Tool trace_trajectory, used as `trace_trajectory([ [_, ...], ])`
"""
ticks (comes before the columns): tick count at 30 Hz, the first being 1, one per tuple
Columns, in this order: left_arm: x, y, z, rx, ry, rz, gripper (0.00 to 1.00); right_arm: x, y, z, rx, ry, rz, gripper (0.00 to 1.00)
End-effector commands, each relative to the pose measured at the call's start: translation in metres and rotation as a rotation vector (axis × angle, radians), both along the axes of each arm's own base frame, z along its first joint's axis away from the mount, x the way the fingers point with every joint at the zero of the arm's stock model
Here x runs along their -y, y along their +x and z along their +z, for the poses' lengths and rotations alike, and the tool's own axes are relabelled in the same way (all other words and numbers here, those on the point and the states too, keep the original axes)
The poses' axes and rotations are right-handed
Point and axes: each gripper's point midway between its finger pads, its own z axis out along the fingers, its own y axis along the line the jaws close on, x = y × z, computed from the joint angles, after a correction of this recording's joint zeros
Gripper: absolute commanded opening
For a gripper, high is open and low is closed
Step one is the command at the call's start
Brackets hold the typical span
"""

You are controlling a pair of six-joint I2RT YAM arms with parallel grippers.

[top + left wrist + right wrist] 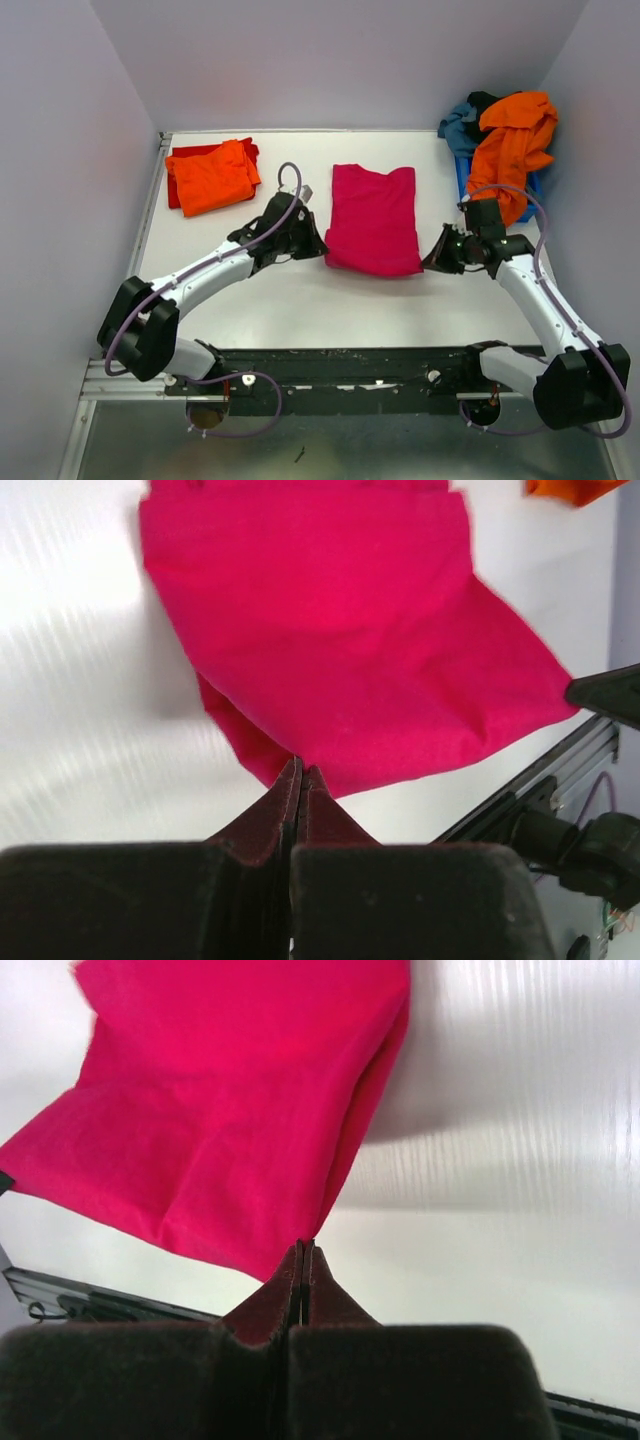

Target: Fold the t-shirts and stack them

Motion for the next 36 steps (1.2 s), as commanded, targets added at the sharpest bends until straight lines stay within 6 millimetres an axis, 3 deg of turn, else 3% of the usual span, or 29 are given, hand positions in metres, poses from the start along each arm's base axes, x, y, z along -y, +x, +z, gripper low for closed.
trace_trajectory([
  [1,-0.007,-0.036,-0.043,-0.123,0.025,-0.031,0.00,-0.001,-0.030,-0.035,-0.090,0.012,0.030,0.01],
  [8,0.003,-0.083,-0.095,-0.215,0.036,-0.072,0.00,0.006,-0.070,-0.086,-0.274,-0.020,-0.029,0.01],
  [11,0.004,-0.091,-0.103,-0.229,0.038,-0.060,0.27,0.010,-0.075,-0.095,-0.315,-0.044,-0.042,0.01],
  [13,0.005,-0.092,-0.099,-0.206,0.035,-0.054,0.43,0.008,-0.074,-0.096,-0.318,-0.036,-0.035,0.01],
  [16,0.000,-0.092,-0.091,-0.176,0.048,-0.036,0.53,0.007,-0.073,-0.095,-0.309,-0.030,-0.021,0.01],
  [20,-0.006,-0.090,-0.087,-0.160,0.066,-0.008,0.55,0.005,-0.072,-0.094,-0.299,-0.024,-0.016,0.01],
  [32,-0.001,-0.101,-0.123,-0.241,0.138,-0.039,0.50,0.005,-0.070,-0.092,-0.287,-0.022,-0.016,0.01],
  [36,0.008,-0.101,-0.122,-0.246,0.099,-0.053,0.26,0.005,-0.069,-0.091,-0.286,-0.019,-0.014,0.01],
])
